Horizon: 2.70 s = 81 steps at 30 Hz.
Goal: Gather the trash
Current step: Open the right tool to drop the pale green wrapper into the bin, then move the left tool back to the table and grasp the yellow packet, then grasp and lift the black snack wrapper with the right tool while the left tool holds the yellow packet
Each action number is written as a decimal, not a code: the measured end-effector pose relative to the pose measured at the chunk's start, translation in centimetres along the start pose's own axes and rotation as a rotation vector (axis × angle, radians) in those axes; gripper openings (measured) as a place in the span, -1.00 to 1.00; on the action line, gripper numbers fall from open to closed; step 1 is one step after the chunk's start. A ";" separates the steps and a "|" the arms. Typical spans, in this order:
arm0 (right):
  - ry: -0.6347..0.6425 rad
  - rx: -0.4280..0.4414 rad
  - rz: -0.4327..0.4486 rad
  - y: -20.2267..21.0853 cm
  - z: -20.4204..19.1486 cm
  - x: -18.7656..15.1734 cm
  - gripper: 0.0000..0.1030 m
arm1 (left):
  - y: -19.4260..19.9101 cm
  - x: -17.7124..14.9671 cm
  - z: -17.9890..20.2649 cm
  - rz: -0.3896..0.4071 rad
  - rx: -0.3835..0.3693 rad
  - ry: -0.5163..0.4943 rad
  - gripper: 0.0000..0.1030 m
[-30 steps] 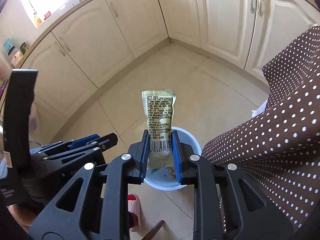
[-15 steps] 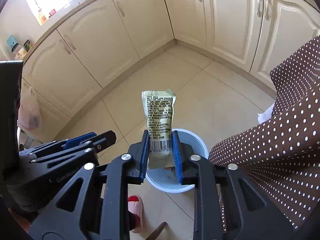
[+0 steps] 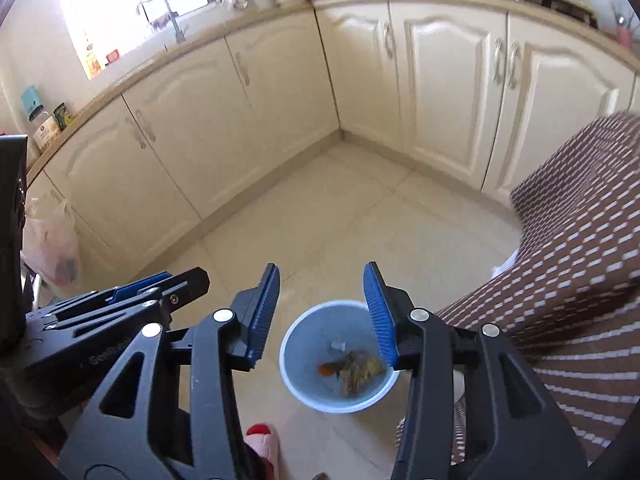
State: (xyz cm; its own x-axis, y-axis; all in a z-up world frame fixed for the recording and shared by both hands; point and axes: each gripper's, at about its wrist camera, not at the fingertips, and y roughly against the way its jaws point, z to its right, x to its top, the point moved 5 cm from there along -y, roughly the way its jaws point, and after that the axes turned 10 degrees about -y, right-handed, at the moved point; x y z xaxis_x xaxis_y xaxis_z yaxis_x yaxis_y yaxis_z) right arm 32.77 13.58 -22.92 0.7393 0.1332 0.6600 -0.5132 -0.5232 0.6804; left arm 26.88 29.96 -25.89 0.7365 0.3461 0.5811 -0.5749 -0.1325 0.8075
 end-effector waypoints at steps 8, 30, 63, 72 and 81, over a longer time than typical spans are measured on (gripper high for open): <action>-0.005 -0.053 0.211 10.3 1.7 2.5 -0.13 | 7.2 1.4 5.2 0.183 -0.042 -0.082 -0.28; -0.331 -0.413 0.467 30.8 23.5 -0.3 0.12 | 16.1 -2.3 31.4 0.330 -0.272 -0.507 0.20; -0.307 -0.455 0.104 21.5 31.0 1.6 0.21 | 7.2 -3.1 38.2 0.088 -0.505 -0.445 -0.68; -0.308 -0.421 0.066 20.6 31.6 1.6 -0.27 | 8.3 -2.5 36.2 0.120 -0.500 -0.418 -0.69; -0.306 -0.439 0.156 23.0 30.4 0.8 -0.61 | 9.8 -2.3 34.5 0.145 -0.501 -0.402 -0.69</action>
State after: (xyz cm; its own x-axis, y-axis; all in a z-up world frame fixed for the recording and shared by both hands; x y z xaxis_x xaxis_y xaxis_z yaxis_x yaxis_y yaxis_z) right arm 34.83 -23.92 -16.44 0.6995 -0.2025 0.6854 -0.7116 -0.1084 0.6942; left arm 31.86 -4.19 -15.84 0.6590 -0.0296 0.7515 -0.7032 0.3301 0.6297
